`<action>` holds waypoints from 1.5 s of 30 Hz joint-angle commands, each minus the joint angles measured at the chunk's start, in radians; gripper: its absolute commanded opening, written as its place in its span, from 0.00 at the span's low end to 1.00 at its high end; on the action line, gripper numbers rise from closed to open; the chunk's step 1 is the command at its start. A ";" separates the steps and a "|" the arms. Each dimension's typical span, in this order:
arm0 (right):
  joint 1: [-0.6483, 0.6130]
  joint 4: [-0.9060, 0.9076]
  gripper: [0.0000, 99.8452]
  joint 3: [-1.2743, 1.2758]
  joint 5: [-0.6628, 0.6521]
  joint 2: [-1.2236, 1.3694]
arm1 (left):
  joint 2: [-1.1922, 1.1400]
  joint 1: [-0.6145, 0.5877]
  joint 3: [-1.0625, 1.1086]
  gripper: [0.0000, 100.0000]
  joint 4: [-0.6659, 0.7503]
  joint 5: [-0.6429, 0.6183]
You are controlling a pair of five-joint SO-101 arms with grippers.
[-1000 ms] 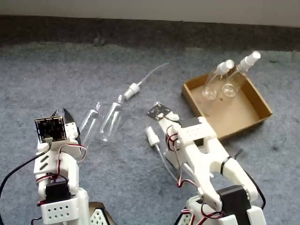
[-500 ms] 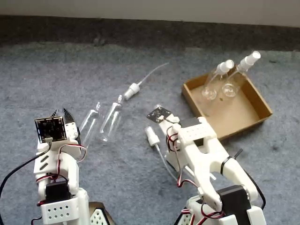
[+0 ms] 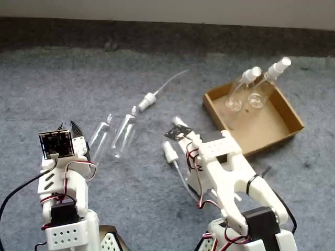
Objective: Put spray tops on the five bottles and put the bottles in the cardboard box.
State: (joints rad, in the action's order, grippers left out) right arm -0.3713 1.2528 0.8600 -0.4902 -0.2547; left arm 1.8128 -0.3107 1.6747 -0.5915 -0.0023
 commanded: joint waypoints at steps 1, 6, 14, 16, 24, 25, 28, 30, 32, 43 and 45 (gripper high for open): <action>0.013 0.016 0.22 -0.047 -0.009 -0.015 | 0.005 -0.004 0.019 0.01 0.020 0.009; 0.019 0.019 0.15 -0.108 -0.002 -0.016 | 0.005 -0.004 0.019 0.01 0.020 0.009; 0.035 0.024 0.14 -0.243 0.021 -0.016 | 0.005 -0.004 0.019 0.01 0.020 0.009; 0.035 0.019 0.14 -0.283 0.074 -0.016 | 0.005 -0.004 0.019 0.01 0.020 0.009; 0.035 0.058 0.14 -0.355 0.114 -0.019 | 0.005 -0.004 0.019 0.01 0.020 0.009; 0.035 0.082 0.14 -0.357 0.114 -0.027 | 0.005 -0.004 0.019 0.01 0.020 0.009; 0.028 0.119 0.14 -0.357 0.115 -0.099 | 0.005 -0.004 0.019 0.01 0.020 0.009; 0.028 0.125 0.14 -0.355 0.117 -0.170 | 0.005 -0.004 0.019 0.01 0.020 0.009; 0.028 0.120 0.14 -0.354 0.117 -0.248 | 0.005 -0.004 0.019 0.01 0.020 0.009; -0.068 0.018 0.14 -0.119 0.110 -0.392 | 0.005 -0.004 0.019 0.01 0.020 0.009; -0.070 -0.064 0.14 -0.042 0.110 -0.392 | 0.005 -0.004 0.019 0.01 0.020 0.009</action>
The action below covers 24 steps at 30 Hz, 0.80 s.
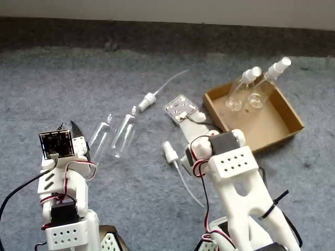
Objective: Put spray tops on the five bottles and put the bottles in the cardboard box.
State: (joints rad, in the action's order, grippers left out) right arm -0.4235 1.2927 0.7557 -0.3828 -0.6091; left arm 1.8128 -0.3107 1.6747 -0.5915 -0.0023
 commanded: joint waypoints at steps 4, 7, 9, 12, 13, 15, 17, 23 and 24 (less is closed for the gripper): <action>-0.018 -0.254 0.14 0.186 0.003 -0.038 | 0.005 -0.004 0.019 0.01 0.020 0.009; -0.018 -0.326 0.14 0.257 0.002 -0.038 | 0.005 -0.004 0.019 0.01 0.020 0.009; -0.018 -0.349 0.14 0.291 0.002 -0.038 | 0.005 -0.004 0.019 0.01 0.020 0.009; -0.031 -0.354 0.16 0.318 0.002 -0.038 | 0.005 -0.004 0.019 0.01 0.020 0.009; -0.041 -0.354 0.18 0.321 0.000 -0.038 | 0.005 -0.004 0.019 0.01 0.020 0.009; -0.061 -0.352 0.23 0.332 0.000 -0.038 | 0.005 -0.004 0.019 0.01 0.020 0.009; -0.074 -0.352 0.28 0.335 0.000 -0.038 | 0.005 -0.004 0.019 0.01 0.020 0.009; -0.108 -0.352 0.29 0.335 0.000 -0.038 | 0.005 -0.004 0.019 0.01 0.020 0.009; -0.111 -0.352 0.29 0.335 0.000 -0.038 | 0.005 -0.004 0.019 0.01 0.020 0.009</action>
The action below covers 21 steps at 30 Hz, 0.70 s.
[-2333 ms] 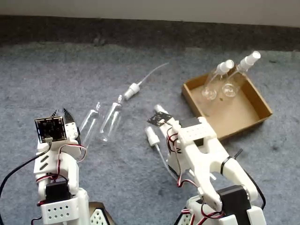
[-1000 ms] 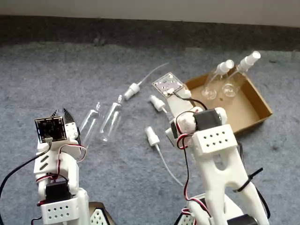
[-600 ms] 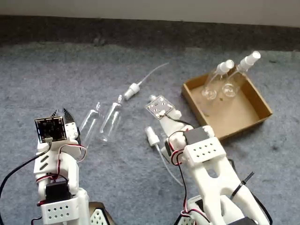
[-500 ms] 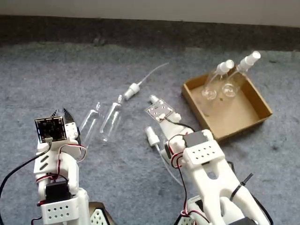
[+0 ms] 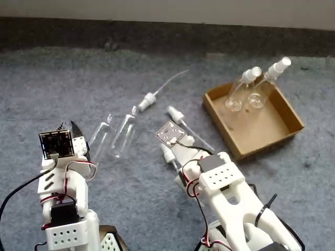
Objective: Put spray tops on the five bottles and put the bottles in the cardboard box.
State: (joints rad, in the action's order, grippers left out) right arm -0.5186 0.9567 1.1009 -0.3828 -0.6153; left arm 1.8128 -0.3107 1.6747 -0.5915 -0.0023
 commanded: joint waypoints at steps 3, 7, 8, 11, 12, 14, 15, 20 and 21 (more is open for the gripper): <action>-0.016 -0.016 0.29 -0.010 -0.014 -0.031 | 0.005 -0.004 0.019 0.01 0.020 0.009; -0.010 -0.013 0.29 -0.007 -0.094 -0.031 | 0.005 -0.004 0.019 0.01 0.020 0.009; -0.010 -0.012 0.29 -0.007 -0.091 -0.031 | 0.005 -0.004 0.019 0.01 0.020 0.009; -0.015 -0.012 0.29 -0.007 -0.091 -0.031 | 0.005 -0.004 0.019 0.01 0.020 0.009; -0.015 -0.012 0.29 -0.007 -0.091 -0.031 | 0.005 -0.004 0.019 0.01 0.020 0.009; -0.015 -0.012 0.29 -0.004 -0.120 -0.031 | 0.005 -0.004 0.019 0.01 0.020 0.009; -0.015 -0.013 0.29 0.013 -0.143 -0.031 | 0.005 -0.004 0.019 0.01 0.020 0.009; -0.012 -0.019 0.29 0.077 -0.180 -0.036 | 0.005 -0.004 0.019 0.01 0.020 0.009; -0.012 -0.019 0.28 0.081 -0.181 -0.038 | 0.005 -0.004 0.019 0.01 0.020 0.009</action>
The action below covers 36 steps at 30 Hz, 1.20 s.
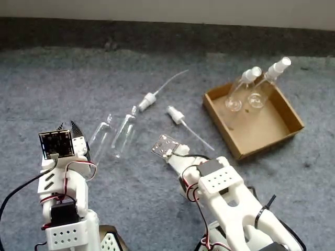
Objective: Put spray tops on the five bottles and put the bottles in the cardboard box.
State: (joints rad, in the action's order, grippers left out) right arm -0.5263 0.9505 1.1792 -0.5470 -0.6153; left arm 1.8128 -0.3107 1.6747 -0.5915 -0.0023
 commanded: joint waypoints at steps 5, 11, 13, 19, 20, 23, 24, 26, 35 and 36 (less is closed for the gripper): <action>-0.002 -0.008 0.18 -0.004 -0.012 -0.042 | 0.005 -0.004 0.019 0.01 0.020 0.009; -0.001 -0.005 0.14 -0.045 -0.009 -0.045 | 0.005 -0.004 0.019 0.01 0.020 0.009; 0.013 -0.004 0.14 -0.084 -0.008 -0.059 | 0.005 -0.004 0.019 0.01 0.020 0.009; 0.108 -0.005 0.15 -0.134 0.137 -0.245 | 0.005 -0.004 0.019 0.01 0.020 0.009; 0.117 -0.005 0.15 -0.133 0.157 -0.288 | 0.005 -0.002 0.019 0.01 0.020 0.009; 0.130 -0.012 0.15 -0.128 0.190 -0.429 | 0.005 0.024 0.019 0.01 0.014 0.009; 0.130 -0.007 0.15 -0.122 0.199 -0.476 | 0.007 0.036 0.019 0.01 -0.002 0.009; 0.130 -0.010 0.15 -0.082 0.233 -0.572 | 0.007 0.061 0.019 0.01 -0.021 0.009; 0.130 -0.021 0.15 0.108 0.350 -0.892 | 0.008 0.199 0.016 0.01 -0.117 0.011; 0.131 -0.033 0.15 0.131 0.350 -0.911 | 0.008 0.202 0.013 0.01 -0.127 0.021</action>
State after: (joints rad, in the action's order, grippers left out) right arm -0.4097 0.9505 1.2866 -0.2140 -1.4530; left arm 1.8128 -0.1557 1.6747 -0.6790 -0.0023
